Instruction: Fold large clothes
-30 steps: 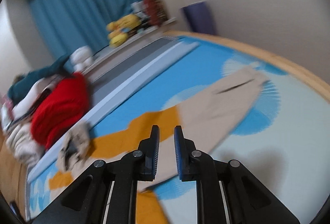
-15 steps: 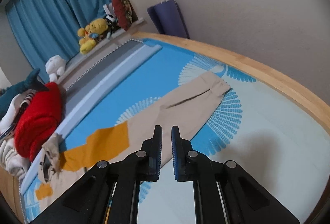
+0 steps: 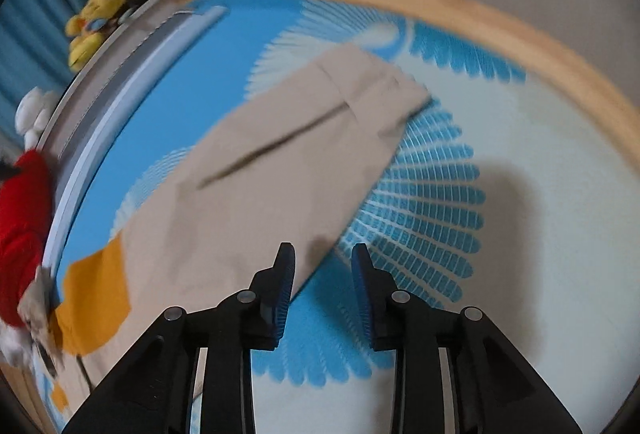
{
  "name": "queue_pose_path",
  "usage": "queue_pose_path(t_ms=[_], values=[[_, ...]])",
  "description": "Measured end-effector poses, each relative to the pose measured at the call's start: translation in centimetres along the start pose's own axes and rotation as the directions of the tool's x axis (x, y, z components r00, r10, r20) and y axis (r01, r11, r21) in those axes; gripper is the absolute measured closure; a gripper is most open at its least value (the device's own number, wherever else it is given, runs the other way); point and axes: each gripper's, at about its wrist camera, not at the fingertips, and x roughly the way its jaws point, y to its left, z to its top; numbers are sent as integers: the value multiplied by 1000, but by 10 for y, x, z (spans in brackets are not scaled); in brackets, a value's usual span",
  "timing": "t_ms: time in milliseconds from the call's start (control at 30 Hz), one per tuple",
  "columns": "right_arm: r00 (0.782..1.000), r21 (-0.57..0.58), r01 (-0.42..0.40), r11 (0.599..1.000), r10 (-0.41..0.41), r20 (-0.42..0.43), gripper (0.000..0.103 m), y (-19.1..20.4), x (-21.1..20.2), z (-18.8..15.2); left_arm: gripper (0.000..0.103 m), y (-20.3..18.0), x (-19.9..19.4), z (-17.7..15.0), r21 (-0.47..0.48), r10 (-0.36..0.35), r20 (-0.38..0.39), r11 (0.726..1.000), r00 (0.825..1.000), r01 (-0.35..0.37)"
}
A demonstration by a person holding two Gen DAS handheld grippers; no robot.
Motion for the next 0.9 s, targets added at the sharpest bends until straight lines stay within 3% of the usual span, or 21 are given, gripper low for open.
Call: queue_pose_path(t_ms=[200, 367, 467, 533, 600, 767, 900], values=[[993, 152, -99, 983, 87, 86, 70, -18, 11, 2, 79, 4, 5, 7, -5, 5, 5, 1000, 1000, -5], [991, 169, -90, 982, 71, 114, 70, -14, 17, 9, 79, 9, 8, 11, -28, 2, 2, 1000, 1000, -1], [991, 147, -57, 987, 38, 127, 72, -6, 17, 12, 79, 9, 9, 10, -27, -1, -2, 1000, 1000, 1], [992, 135, -22, 991, 4, 130, 93, -1, 18, 13, 79, 8, 8, 9, -18, -3, -2, 1000, 1000, 3], [989, 129, -1, 992, -18, 145, 98, 2, 12, 13, 79, 9, 6, 10, -17, -8, 1, 1000, 1000, 8], [970, 67, 72, 995, -85, 226, 101, 29, -26, 16, 79, 22, -4, 15, -60, -23, 20, 998, 1000, 24], [929, -108, 113, 988, -66, 364, 101, 103, -87, 7, 79, 38, -16, 16, -109, -39, 30, 993, 999, 42]])
